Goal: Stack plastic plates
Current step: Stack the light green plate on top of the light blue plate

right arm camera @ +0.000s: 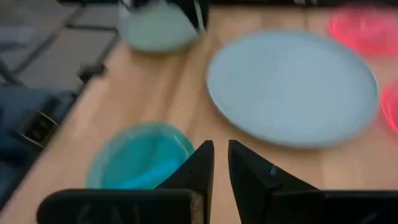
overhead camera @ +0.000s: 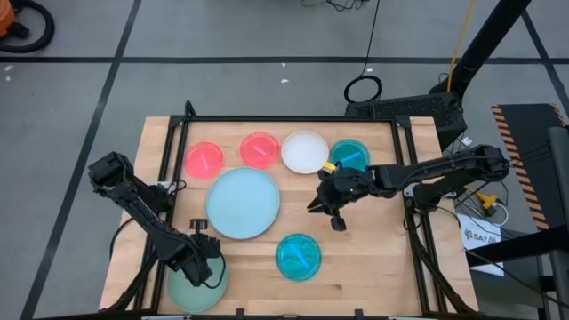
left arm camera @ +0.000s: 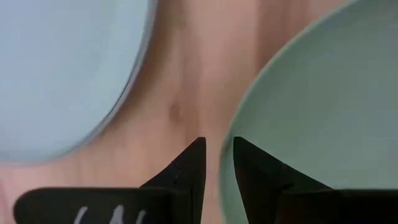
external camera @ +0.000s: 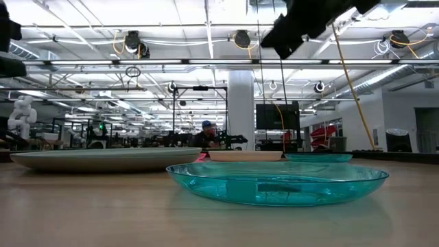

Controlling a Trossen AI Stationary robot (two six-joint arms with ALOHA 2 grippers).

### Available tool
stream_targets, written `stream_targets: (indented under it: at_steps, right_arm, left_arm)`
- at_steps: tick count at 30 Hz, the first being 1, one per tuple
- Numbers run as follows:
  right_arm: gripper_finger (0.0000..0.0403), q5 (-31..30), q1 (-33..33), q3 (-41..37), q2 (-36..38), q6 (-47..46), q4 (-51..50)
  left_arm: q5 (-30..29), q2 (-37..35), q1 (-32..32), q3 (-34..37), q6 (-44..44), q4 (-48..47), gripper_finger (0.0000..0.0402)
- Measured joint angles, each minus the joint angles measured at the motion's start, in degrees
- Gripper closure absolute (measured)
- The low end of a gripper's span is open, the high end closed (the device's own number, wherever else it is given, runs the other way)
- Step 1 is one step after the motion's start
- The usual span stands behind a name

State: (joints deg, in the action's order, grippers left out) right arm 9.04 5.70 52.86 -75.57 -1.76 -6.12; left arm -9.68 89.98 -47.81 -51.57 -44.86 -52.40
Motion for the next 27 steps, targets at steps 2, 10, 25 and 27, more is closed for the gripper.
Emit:
stream_targets:
  at_steps: [2,10,25,27]
  right_arm:
    - [0.0360,0.05,0.67,0.00,0.05,0.30,2.01]
    - [0.0360,-0.21,1.18,0.00,0.28,-1.96,4.53]
    - [0.0360,-0.26,1.18,0.00,0.28,-2.16,6.68]
    - [0.0360,-0.27,1.18,0.00,0.28,-2.10,7.45]
  left_arm:
    - [0.79,0.02,1.69,-0.28,3.20,0.48,0.0314]
    - [5.63,-0.01,5.31,-0.61,13.13,2.06,0.0314]
    - [2.71,-16.66,4.21,4.05,15.76,2.58,0.0314]
    - [2.16,-20.64,4.73,5.36,14.84,3.91,0.0314]
